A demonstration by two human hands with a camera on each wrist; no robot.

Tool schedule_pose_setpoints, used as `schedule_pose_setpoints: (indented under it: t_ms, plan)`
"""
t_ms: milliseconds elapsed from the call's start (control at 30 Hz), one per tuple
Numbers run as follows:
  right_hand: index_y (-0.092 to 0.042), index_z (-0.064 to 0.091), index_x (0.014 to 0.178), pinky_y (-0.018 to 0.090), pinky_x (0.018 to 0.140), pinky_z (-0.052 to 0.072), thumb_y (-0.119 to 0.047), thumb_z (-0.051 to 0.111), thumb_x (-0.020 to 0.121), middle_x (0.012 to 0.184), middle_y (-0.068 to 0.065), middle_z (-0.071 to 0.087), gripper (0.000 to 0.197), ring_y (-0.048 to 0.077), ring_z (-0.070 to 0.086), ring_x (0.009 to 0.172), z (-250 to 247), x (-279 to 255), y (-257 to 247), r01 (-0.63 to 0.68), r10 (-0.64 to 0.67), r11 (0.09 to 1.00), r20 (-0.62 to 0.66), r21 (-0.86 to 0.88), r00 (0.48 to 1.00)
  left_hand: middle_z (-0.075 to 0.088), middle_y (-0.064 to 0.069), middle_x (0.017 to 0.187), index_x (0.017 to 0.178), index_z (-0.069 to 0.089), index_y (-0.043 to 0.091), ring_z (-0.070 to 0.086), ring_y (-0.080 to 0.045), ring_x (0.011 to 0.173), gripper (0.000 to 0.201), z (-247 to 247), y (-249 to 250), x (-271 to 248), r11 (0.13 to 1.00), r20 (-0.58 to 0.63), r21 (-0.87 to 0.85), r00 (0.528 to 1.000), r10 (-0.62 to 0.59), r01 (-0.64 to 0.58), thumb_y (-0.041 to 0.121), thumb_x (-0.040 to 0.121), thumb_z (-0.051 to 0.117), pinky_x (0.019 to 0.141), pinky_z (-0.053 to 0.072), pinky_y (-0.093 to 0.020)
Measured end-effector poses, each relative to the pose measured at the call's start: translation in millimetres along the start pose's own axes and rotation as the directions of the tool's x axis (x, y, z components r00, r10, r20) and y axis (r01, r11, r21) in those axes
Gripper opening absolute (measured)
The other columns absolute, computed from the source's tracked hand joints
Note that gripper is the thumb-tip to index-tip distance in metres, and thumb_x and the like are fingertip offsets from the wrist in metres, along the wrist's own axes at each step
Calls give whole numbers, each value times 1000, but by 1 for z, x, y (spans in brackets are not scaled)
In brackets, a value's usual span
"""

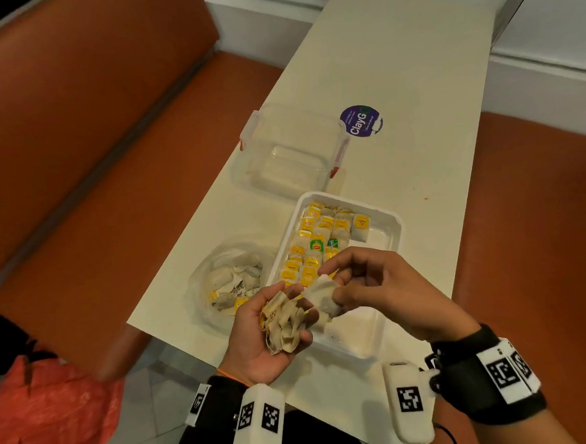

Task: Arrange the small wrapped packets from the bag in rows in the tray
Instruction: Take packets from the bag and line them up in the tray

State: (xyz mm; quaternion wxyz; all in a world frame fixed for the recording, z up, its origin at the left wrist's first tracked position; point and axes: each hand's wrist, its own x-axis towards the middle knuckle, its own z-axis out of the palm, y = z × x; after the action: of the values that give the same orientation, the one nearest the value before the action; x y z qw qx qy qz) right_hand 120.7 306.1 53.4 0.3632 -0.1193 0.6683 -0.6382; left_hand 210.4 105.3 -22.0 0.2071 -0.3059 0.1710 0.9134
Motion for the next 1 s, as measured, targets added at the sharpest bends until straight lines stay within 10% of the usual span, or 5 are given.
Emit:
schedule_pose_setpoints:
  t_ms: [367, 567, 700, 1000]
  plan:
    - [2, 69, 102, 43, 75, 63, 1, 64, 78, 95, 21, 71, 25, 31, 72, 80, -10, 1, 4, 5, 30, 868, -63, 497, 998, 62, -7, 88, 97, 78, 13, 62, -18, 62, 20, -9, 6, -1, 993, -87, 100, 994, 66, -57, 28, 94, 65, 39, 39, -22]
    - [3, 70, 101, 39, 80, 65, 4, 68, 86, 99, 28, 72, 15, 36, 71, 87, -4, 13, 22, -50, 150, 915, -222, 400, 963, 67, -3, 93, 117, 79, 14, 54, -13, 65, 30, 15, 0, -2, 850, -4, 508, 987, 162, -137, 32, 93, 75, 43, 28, -22]
    - [9, 67, 111, 39, 86, 63, 0, 66, 94, 101, 30, 74, 19, 36, 74, 87, 0, 15, 39, -107, 227, 917, -282, 383, 932, 68, -5, 89, 100, 79, 18, 52, -16, 61, 23, 31, -8, 11, 758, -55, 626, 960, 274, -181, 36, 86, 82, 45, 30, -22]
    - [-16, 79, 99, 42, 89, 61, -24, 77, 93, 97, 7, 79, 10, 26, 75, 99, -20, 10, 55, -123, 123, 992, -294, 16, 948, 70, -2, 81, 100, 82, 15, 53, -11, 57, 26, 32, -6, 33, 600, -98, 790, 941, 325, -125, 36, 85, 85, 45, 32, -23]
